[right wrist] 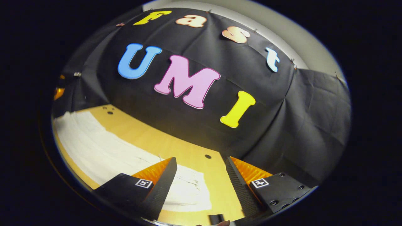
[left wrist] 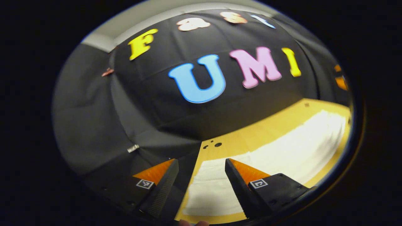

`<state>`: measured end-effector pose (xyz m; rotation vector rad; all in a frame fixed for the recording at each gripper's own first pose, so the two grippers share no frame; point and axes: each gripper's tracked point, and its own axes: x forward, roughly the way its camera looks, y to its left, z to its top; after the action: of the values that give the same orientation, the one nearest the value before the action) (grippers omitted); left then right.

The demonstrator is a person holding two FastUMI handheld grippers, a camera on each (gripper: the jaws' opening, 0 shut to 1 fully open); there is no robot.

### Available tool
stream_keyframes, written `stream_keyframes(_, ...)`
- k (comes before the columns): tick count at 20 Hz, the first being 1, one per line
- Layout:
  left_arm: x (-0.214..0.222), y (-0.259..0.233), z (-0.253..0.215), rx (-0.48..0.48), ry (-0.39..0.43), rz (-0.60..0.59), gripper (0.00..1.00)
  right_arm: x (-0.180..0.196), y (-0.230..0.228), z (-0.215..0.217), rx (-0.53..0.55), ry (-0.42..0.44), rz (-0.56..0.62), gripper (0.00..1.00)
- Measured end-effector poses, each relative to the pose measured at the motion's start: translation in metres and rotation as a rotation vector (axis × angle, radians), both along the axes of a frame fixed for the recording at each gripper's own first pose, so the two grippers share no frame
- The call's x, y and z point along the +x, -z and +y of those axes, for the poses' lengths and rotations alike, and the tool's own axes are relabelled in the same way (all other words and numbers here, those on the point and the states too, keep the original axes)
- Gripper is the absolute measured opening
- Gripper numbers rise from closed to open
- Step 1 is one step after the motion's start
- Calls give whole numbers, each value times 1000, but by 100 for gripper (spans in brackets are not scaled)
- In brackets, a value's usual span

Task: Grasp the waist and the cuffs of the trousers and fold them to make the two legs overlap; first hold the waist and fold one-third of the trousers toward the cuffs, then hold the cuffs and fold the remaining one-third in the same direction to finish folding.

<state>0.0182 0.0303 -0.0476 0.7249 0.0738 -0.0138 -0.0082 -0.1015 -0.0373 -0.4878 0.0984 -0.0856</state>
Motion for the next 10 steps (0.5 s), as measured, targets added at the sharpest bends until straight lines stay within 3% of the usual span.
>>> stream_keyframes(2, -1, 35, 10, 249, 84, 75, 95, -4, 15, -21, -134, 8, 37, 98)
stream_keyframes(4, -2, 80, 25, 411, 152, 185, 95, -5, 33, -38, -190, 24, 85, 98)
stream_keyframes(10, -13, 182, 76, 664, 254, 486, 95, -34, 73, -49, -153, 70, 166, 98)
